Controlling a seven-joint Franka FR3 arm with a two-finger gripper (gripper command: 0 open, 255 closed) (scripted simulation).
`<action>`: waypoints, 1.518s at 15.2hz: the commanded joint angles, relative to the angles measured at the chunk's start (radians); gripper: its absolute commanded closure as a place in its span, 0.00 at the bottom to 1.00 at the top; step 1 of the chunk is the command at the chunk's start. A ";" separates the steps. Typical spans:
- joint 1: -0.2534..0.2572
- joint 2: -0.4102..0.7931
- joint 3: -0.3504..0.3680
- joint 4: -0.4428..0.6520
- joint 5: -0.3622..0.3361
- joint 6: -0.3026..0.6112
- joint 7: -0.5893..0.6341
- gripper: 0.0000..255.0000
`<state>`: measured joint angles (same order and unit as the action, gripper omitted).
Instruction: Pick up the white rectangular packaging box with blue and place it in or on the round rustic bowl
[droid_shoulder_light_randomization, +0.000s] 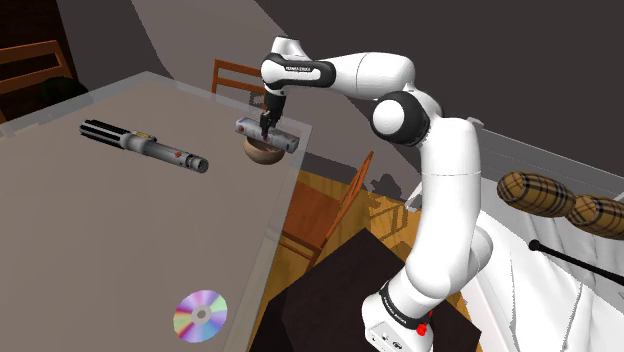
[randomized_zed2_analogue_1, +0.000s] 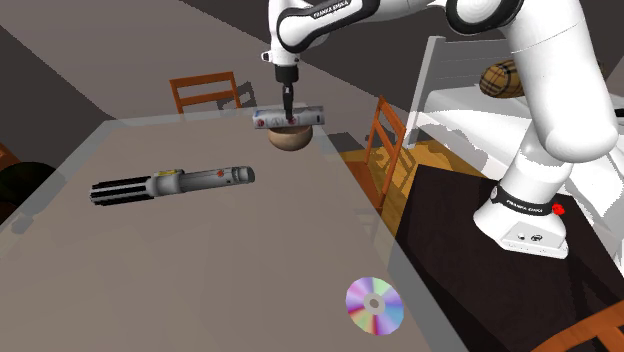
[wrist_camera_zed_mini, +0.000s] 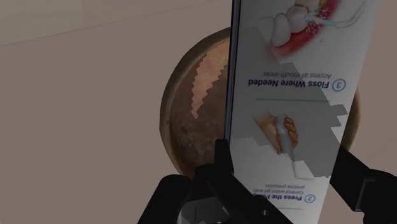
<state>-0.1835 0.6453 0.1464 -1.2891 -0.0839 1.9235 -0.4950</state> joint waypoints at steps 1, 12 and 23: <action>-0.001 0.001 0.000 -0.004 0.000 0.006 -0.001 1.00; -0.001 0.001 0.000 -0.004 0.000 0.006 -0.001 0.00; 0.002 -0.019 0.002 0.091 0.004 -0.109 -0.005 0.00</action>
<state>-0.1816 0.6263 0.1484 -1.1979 -0.0801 1.8148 -0.4995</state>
